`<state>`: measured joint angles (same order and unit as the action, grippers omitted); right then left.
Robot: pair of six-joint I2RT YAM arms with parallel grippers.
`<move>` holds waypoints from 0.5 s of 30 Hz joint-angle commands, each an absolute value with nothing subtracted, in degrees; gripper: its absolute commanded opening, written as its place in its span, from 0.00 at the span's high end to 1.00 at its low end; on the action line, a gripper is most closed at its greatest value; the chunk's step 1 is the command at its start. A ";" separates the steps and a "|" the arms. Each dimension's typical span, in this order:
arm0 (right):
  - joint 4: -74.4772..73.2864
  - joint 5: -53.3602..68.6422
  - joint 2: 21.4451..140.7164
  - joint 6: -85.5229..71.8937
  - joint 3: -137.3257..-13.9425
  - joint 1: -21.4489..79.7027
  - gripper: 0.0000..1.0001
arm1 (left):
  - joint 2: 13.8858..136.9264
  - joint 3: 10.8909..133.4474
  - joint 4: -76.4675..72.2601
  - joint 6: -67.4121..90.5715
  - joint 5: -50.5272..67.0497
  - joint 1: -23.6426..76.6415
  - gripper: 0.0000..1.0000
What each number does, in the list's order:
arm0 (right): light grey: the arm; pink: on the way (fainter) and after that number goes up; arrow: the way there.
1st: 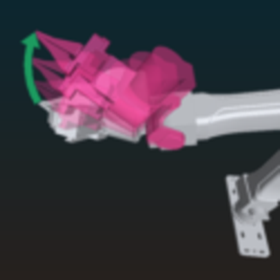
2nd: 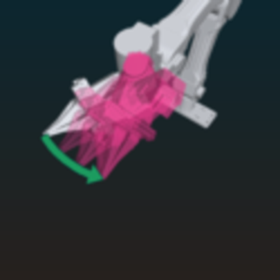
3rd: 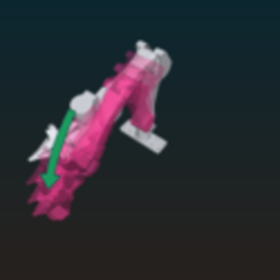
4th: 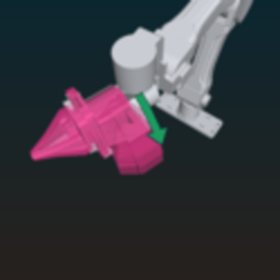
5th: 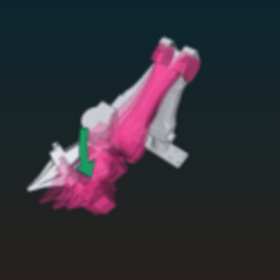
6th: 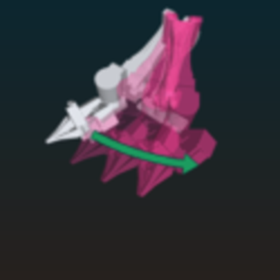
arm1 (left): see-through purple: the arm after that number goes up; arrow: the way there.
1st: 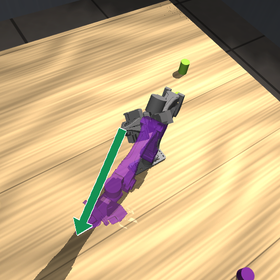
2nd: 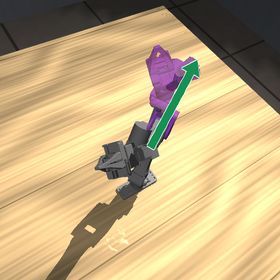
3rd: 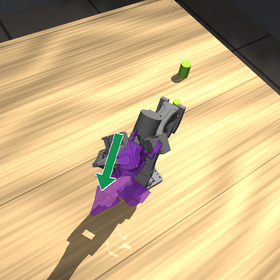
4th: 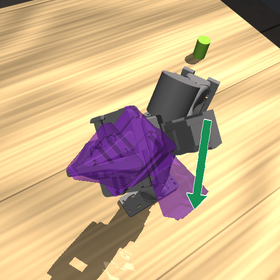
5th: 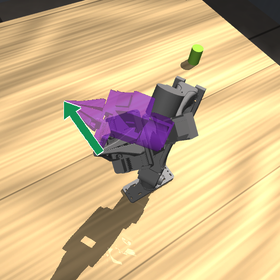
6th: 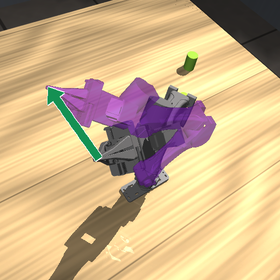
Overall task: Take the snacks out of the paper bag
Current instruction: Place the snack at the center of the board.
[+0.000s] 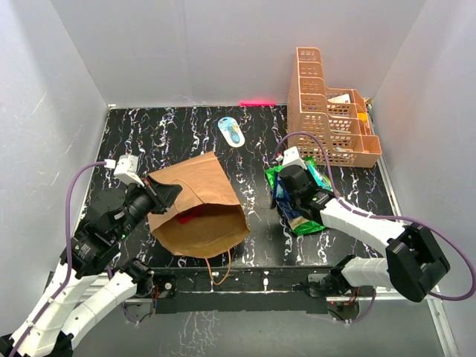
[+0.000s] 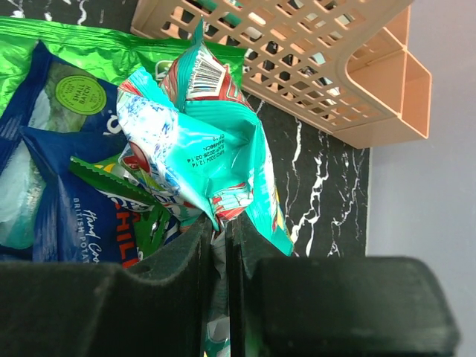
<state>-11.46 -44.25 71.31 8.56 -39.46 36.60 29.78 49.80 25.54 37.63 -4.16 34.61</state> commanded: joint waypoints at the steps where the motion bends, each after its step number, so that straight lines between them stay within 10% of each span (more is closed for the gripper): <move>1: -11.69 -34.76 72.00 5.31 -38.23 36.69 0.92 | 29.79 51.76 24.93 36.93 -4.52 34.61 1.00; 15: -12.77 -25.94 78.60 8.44 -36.90 36.71 0.92 | 29.80 51.17 24.78 37.44 -4.11 34.55 1.00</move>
